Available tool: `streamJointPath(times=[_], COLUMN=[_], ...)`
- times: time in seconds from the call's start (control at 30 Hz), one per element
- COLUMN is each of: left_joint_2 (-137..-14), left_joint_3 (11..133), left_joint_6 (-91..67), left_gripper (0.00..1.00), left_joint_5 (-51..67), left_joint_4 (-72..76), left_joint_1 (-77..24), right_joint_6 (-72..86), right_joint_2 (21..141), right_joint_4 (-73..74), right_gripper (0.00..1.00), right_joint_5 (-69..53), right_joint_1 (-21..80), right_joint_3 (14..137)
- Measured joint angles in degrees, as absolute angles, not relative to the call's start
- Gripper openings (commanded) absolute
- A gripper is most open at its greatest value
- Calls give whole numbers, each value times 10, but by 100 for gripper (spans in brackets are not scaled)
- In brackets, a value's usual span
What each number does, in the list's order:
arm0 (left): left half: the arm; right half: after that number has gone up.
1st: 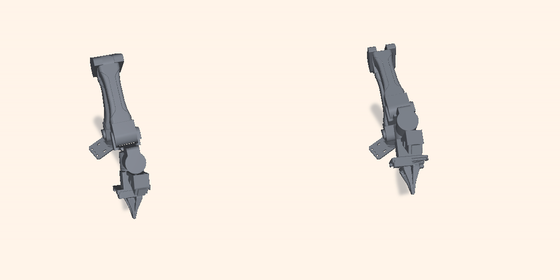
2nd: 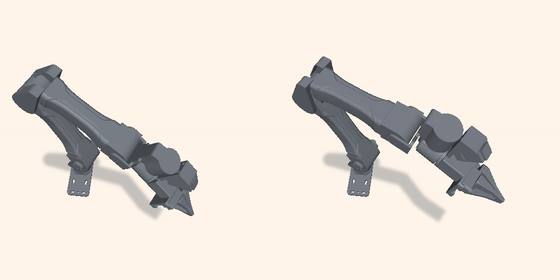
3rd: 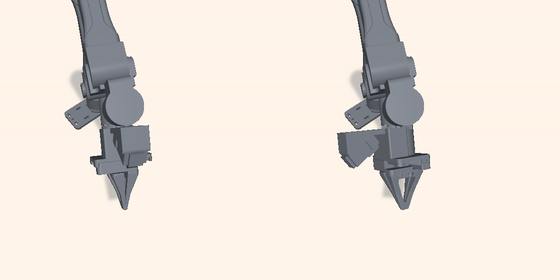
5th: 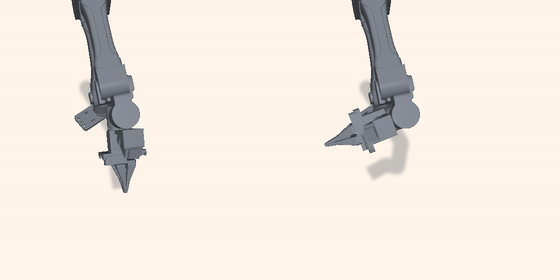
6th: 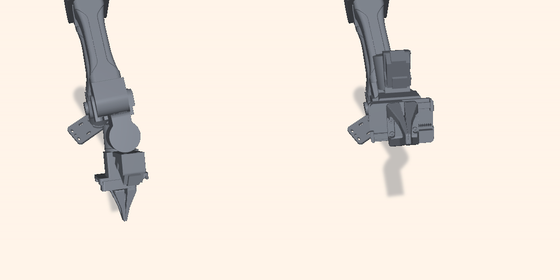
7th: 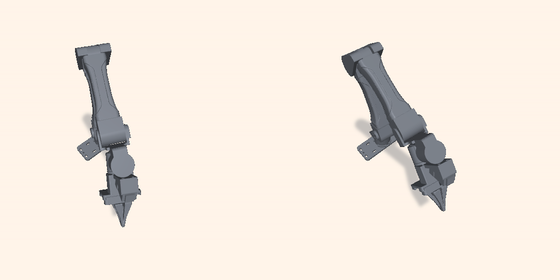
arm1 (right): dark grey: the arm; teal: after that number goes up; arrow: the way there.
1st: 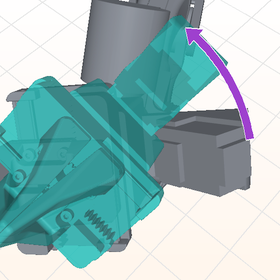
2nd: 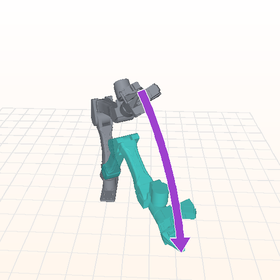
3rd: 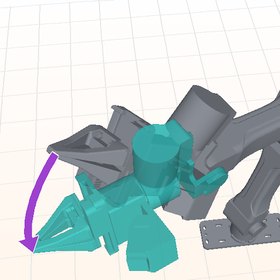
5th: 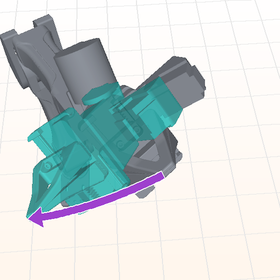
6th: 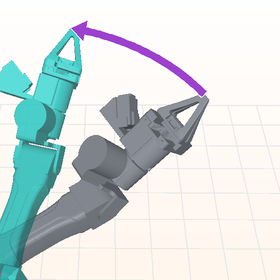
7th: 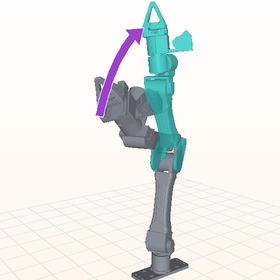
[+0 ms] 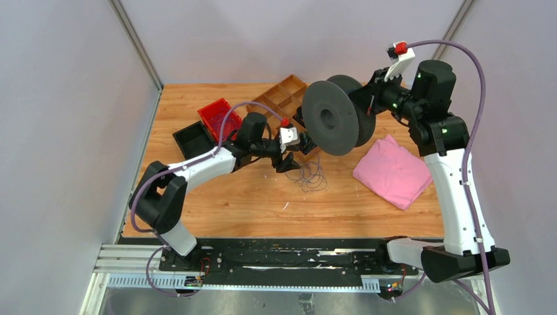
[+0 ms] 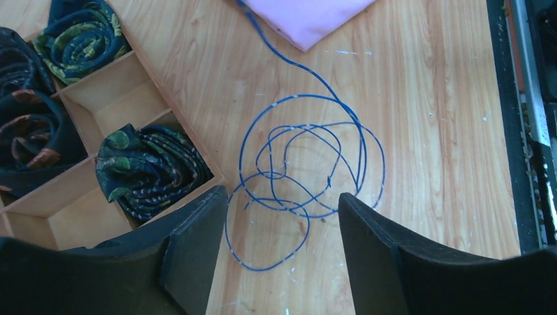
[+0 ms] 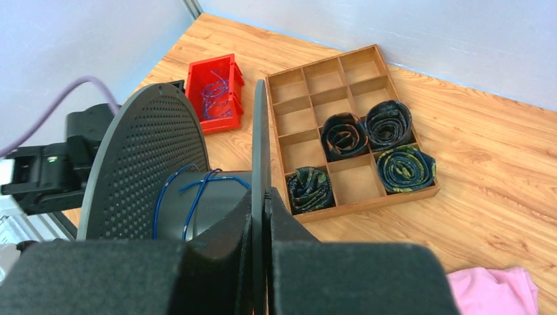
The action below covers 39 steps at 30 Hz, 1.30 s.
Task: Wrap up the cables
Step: Adjust the cable at the center of the board.
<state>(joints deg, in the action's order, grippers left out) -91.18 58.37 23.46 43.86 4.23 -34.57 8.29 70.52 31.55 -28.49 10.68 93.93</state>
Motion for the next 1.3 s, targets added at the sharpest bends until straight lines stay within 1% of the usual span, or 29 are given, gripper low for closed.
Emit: streamJointPath(times=[0.07, 0.13, 0.2, 0.27, 0.37, 0.4, 0.5, 0.53, 0.7, 0.77, 1.0, 1.13, 1.3], left_joint_2=[-936, -960, -982, -1000, -1032, -1043, -1064, -1067, -1048, -1018, -915, -896, -880], left_joint_3=[593, 602, 607, 611, 624, 629, 634, 634, 621, 620, 665, 664, 652], left_joint_6=[223, 206, 185, 166, 139, 131, 106, 95, 89, 125, 284, 322, 341], left_gripper=[70, 69, 63, 55, 40, 32, 3, 1, 0, 0, 0, 1, 11], left_joint_5=[442, 446, 447, 448, 452, 455, 461, 462, 462, 441, 300, 240, 147], left_joint_4=[57, 71, 91, 108, 127, 134, 152, 154, 147, 83, -220, -315, -390], left_joint_1=[-346, -346, -346, -346, -349, -350, -358, -359, -341, -319, -278, -261, -222], right_joint_6=[83, 83, 84, 84, 84, 84, 84, 84, 82, 80, 70, 62, 57], right_joint_2=[703, 700, 696, 693, 689, 689, 687, 685, 675, 669, 667, 666, 667], right_joint_4=[317, 317, 317, 317, 317, 317, 317, 318, 326, 334, 355, 356, 361], right_gripper=[1, 1, 1, 1, 1, 1, 1, 1, 0, 0, 1, 1, 1], right_joint_5=[-291, -296, -299, -301, -301, -301, -300, -298, -264, -241, -163, -128, -99], right_joint_1=[107, 107, 107, 107, 107, 107, 107, 107, 105, 100, 82, 66, 43], right_joint_3=[938, 938, 938, 938, 938, 938, 936, 934, 933, 933, 963, 971, 971])
